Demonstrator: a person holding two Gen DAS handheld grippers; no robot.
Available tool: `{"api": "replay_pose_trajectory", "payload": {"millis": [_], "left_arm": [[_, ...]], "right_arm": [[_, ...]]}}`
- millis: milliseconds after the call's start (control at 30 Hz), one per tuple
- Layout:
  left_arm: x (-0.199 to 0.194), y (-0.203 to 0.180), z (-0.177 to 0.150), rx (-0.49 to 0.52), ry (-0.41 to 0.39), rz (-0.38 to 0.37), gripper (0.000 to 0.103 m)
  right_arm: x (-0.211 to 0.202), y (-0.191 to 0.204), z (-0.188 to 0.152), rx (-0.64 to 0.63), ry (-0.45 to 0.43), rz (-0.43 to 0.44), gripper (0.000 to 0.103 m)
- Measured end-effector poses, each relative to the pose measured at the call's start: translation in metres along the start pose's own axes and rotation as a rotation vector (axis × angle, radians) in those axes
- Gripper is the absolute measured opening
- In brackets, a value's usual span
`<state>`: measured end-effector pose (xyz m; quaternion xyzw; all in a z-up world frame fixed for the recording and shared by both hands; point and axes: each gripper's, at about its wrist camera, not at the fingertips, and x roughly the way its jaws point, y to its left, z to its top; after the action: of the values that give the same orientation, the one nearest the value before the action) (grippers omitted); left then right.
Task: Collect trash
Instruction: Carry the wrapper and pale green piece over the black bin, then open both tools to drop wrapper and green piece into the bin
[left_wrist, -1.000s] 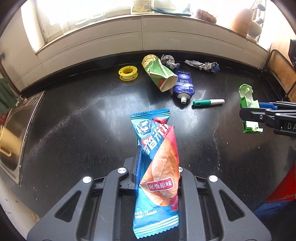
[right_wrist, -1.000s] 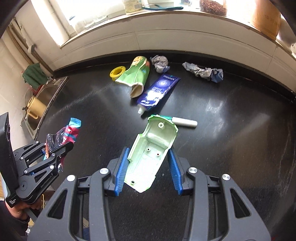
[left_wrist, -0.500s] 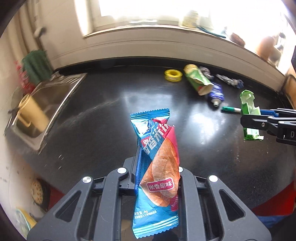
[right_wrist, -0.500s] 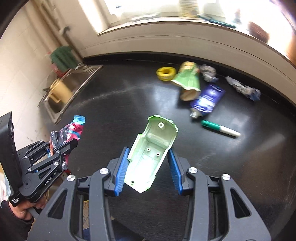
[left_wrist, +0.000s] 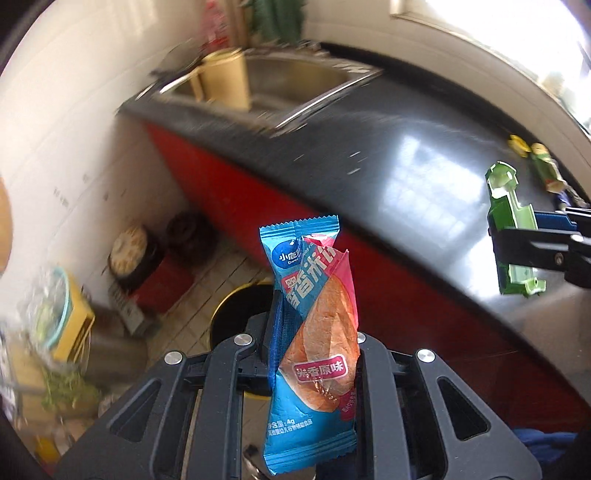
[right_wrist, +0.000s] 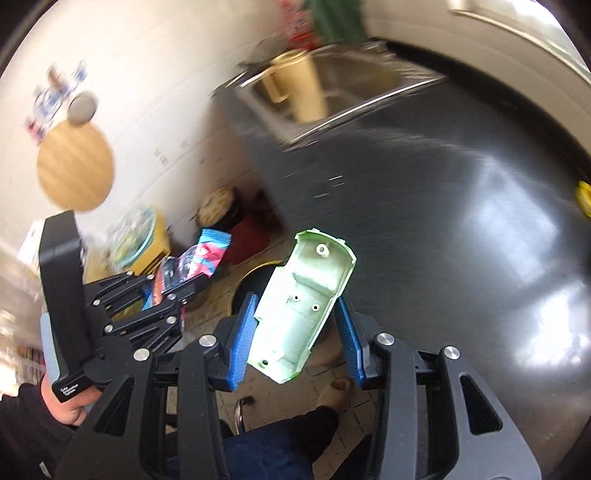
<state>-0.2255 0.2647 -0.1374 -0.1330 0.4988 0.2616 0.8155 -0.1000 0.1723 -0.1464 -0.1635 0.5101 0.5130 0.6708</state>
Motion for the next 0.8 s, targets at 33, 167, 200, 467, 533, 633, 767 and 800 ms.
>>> {"api": "replay_pose_trajectory", "payload": {"millis": [33, 167, 200, 467, 533, 633, 767, 800], "left_arm": [[0.005, 0.010, -0.005, -0.019, 0.013, 0.005, 0.016], [0.034, 0.045, -0.031, -0.072, 0.058, 0.002, 0.016], [0.044, 0.053, -0.037, -0.090, 0.062, -0.019, 0.016], [0.114, 0.086, -0.061, -0.165, 0.141, -0.097, 0.016], [0.121, 0.088, -0.060, -0.164, 0.148, -0.104, 0.016], [0.127, 0.089, -0.063, -0.162, 0.157, -0.109, 0.016], [0.134, 0.094, -0.064, -0.179, 0.168, -0.104, 0.016], [0.136, 0.096, -0.064, -0.189, 0.169, -0.110, 0.016]], "right_arm": [[0.011, 0.008, 0.001, -0.012, 0.022, 0.018, 0.043], [0.072, 0.035, 0.003, -0.048, 0.131, 0.070, 0.043], [0.085, 0.039, 0.004, -0.050, 0.150, 0.070, 0.043], [0.174, 0.046, 0.017, -0.041, 0.290, 0.020, 0.043], [0.179, 0.045, 0.017, -0.042, 0.301, 0.010, 0.043], [0.187, 0.045, 0.020, -0.066, 0.315, -0.001, 0.043], [0.193, 0.046, 0.020, -0.083, 0.331, -0.008, 0.043], [0.196, 0.047, 0.021, -0.083, 0.336, -0.009, 0.043]]}}
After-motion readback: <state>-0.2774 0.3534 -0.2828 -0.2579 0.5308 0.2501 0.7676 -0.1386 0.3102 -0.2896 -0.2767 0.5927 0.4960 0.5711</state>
